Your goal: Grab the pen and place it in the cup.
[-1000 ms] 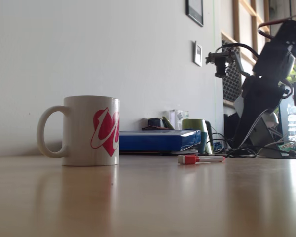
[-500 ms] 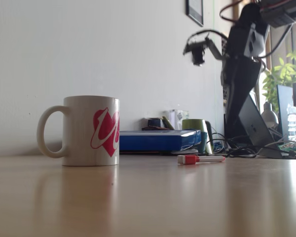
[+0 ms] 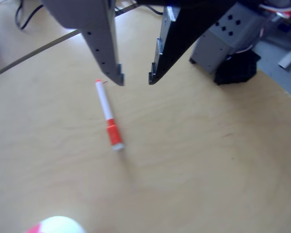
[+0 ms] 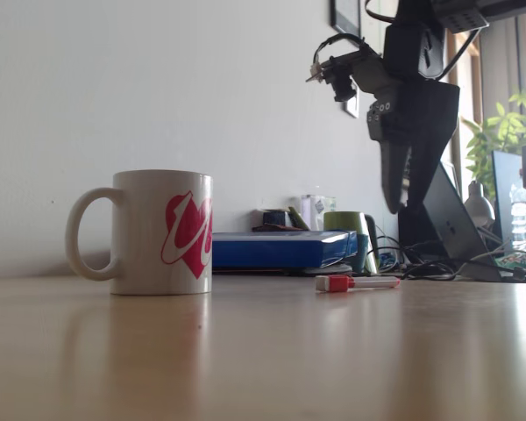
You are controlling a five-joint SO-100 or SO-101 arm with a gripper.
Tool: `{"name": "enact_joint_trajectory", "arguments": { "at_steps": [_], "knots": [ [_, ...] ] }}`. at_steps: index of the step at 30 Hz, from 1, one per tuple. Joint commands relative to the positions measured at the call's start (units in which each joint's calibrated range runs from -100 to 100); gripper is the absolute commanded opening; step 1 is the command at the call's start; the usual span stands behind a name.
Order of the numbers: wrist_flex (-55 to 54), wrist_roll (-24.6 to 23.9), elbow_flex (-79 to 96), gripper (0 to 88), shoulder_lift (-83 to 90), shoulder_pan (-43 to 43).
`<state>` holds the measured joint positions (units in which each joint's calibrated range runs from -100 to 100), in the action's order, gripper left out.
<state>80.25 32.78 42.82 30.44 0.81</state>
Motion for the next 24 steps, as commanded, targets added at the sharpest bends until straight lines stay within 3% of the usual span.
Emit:
{"name": "enact_joint_trajectory", "arguments": {
  "at_steps": [1, 7, 15, 24],
  "knots": [
    [-0.38, 2.27, -8.01, 17.8, -3.31, 5.24],
    [-4.68, 4.48, -8.28, 17.8, -6.87, 9.83],
    [-16.04, 3.9, -0.76, 17.8, -13.1, 6.66],
    [-19.39, 3.74, -0.04, 17.8, -20.07, 3.49]
  ]
}}
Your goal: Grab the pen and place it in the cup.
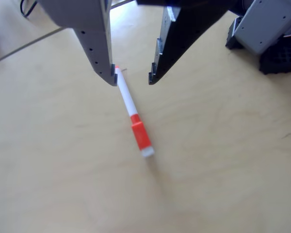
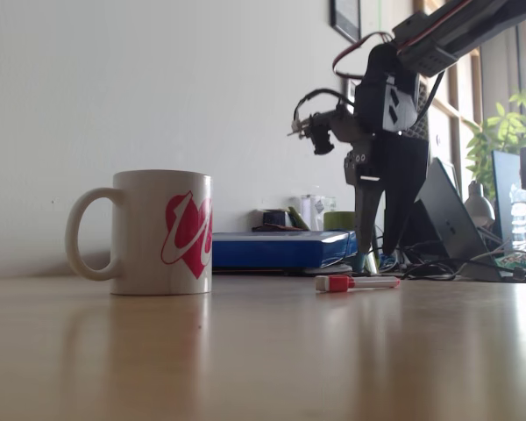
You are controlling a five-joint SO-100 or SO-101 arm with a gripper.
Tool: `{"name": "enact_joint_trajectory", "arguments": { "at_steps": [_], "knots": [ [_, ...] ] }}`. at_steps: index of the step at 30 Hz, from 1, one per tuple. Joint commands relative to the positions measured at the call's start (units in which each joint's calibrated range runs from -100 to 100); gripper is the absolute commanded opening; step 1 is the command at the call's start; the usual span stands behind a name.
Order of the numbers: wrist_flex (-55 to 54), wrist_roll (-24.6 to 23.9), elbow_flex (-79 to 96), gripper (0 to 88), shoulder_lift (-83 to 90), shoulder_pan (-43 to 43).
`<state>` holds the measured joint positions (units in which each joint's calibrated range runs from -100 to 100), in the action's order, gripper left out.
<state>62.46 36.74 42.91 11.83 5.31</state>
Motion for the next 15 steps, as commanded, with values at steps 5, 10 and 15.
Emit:
{"name": "enact_joint_trajectory", "arguments": {
  "at_steps": [5, 10, 15],
  "knots": [
    [-4.26, -0.22, -0.04, 17.8, -4.11, -1.1],
    [-7.27, -0.22, -0.04, 17.1, -6.35, -0.85],
    [-9.77, -0.22, -0.04, 17.0, -8.43, -0.52]
  ]
}}
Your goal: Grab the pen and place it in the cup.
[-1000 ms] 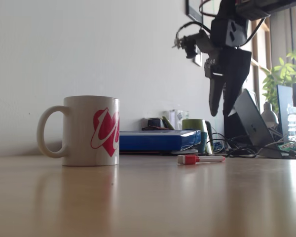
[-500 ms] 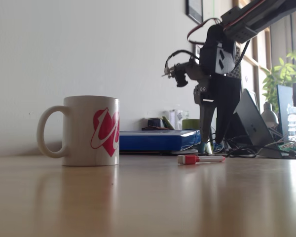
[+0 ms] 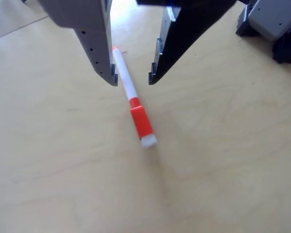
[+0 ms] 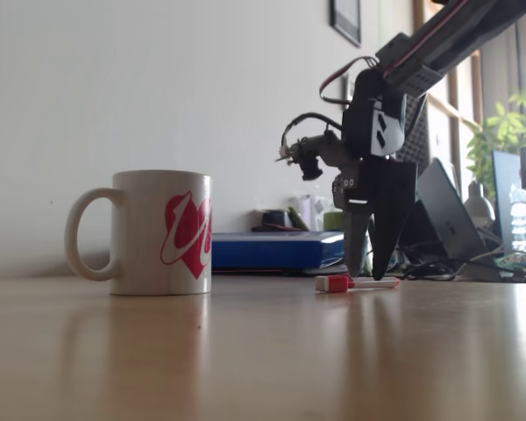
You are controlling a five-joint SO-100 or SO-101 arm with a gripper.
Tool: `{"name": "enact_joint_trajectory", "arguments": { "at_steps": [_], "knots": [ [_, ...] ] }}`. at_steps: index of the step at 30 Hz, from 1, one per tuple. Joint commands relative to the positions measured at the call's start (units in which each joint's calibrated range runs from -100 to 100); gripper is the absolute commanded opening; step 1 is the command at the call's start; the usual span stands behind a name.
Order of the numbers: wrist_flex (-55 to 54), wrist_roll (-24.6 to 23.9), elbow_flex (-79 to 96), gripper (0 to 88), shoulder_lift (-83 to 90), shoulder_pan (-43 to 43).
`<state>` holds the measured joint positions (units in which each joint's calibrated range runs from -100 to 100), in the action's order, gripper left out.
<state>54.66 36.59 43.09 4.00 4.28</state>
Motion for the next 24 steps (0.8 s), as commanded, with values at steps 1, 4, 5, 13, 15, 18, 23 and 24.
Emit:
{"name": "enact_joint_trajectory", "arguments": {
  "at_steps": [1, 4, 5, 13, 15, 18, 23, 24],
  "knots": [
    [-2.32, -0.07, -0.22, 17.0, -1.1, 0.68],
    [-2.4, -0.07, -0.31, 17.0, -1.76, 0.77],
    [-2.66, -0.02, -0.31, 17.0, -1.84, 0.77],
    [-3.01, 0.61, 0.06, 17.0, -2.01, 1.69],
    [-3.09, 0.67, 0.96, 17.0, -2.01, 1.69],
    [-3.87, 0.67, 1.51, 17.0, -2.01, 1.77],
    [-7.22, 0.67, 4.13, 17.0, -2.01, 2.52],
    [-7.65, 0.67, 4.49, 17.0, -2.01, 2.52]
  ]
}}
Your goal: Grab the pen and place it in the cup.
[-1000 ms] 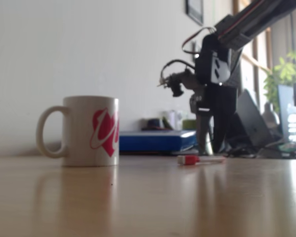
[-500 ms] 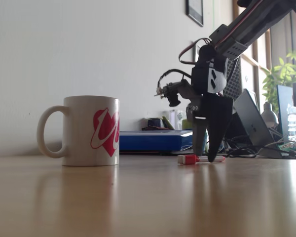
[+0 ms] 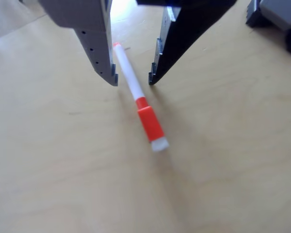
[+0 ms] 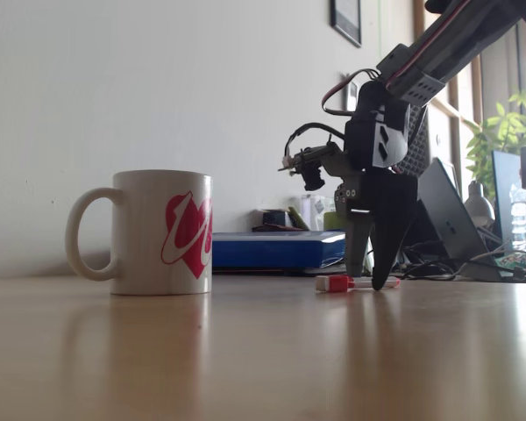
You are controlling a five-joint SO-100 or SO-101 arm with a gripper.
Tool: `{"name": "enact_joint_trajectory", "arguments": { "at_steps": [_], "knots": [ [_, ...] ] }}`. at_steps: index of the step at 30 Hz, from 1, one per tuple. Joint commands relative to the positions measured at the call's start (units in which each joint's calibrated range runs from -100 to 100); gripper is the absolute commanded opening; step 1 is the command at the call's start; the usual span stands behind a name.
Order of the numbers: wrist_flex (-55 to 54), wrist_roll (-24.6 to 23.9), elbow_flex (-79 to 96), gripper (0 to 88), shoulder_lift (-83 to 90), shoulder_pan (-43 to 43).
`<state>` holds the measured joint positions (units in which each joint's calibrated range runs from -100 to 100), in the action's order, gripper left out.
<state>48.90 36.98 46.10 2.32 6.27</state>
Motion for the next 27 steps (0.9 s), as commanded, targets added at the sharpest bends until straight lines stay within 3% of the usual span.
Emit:
{"name": "enact_joint_trajectory", "arguments": {
  "at_steps": [1, 5, 10, 21, 27],
  "knots": [
    [-2.06, 0.28, 1.57, 17.0, -0.32, 0.53],
    [-2.06, 0.28, 1.57, 15.8, -0.32, 0.61],
    [-1.97, 0.28, 1.57, 1.2, -0.32, 0.61],
    [-1.2, -0.35, 0.85, 1.1, 1.17, 0.69],
    [3.53, -3.35, -2.05, 1.1, 15.11, 0.03]
  ]
}}
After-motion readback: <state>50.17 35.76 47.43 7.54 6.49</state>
